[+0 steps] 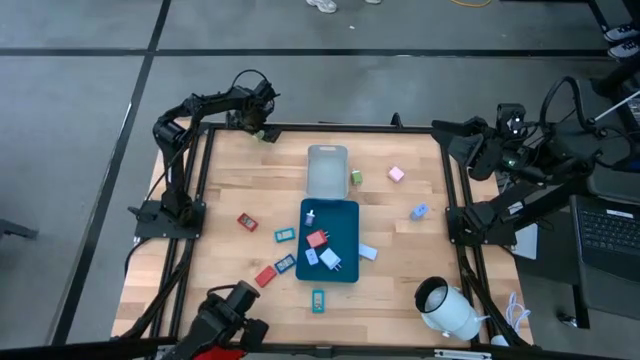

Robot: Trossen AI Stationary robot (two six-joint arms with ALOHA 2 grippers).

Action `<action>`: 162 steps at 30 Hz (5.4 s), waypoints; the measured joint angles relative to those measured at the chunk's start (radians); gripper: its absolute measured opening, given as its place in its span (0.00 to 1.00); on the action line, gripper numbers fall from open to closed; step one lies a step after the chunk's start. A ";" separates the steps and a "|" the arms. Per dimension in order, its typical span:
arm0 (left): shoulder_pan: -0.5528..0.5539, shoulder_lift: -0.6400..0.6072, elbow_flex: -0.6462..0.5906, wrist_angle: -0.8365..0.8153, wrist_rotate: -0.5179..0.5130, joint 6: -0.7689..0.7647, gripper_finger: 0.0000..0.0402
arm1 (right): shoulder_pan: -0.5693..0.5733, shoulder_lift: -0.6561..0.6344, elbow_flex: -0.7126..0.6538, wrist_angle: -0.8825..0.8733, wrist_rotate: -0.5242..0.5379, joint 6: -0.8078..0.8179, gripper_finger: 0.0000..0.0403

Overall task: Pick & Place Office items
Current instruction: Put the green charger adapter into the blue bin

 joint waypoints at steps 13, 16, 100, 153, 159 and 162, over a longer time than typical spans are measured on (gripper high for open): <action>0.024 0.015 0.000 0.023 0.000 -0.030 0.32 | 0.000 0.000 0.000 0.000 0.000 0.000 0.86; 0.024 0.012 0.000 0.011 0.045 -0.011 0.31 | 0.000 0.000 0.000 0.000 -0.003 0.000 0.86; -0.941 -0.516 -0.165 0.282 -0.125 -0.145 0.60 | 0.173 0.058 -0.033 -0.830 0.000 0.798 0.86; -1.053 -0.899 -0.165 -0.097 -0.512 -0.459 0.59 | -0.836 0.641 -0.527 -0.123 -0.760 0.212 0.86; -1.053 -0.899 -0.165 -0.097 -0.493 -0.474 0.59 | -0.885 0.662 -0.526 -0.126 -0.768 0.176 0.86; -1.053 -0.899 -0.165 -0.097 -0.492 -0.475 0.59 | -0.893 0.685 -0.526 -0.110 -0.796 0.165 0.86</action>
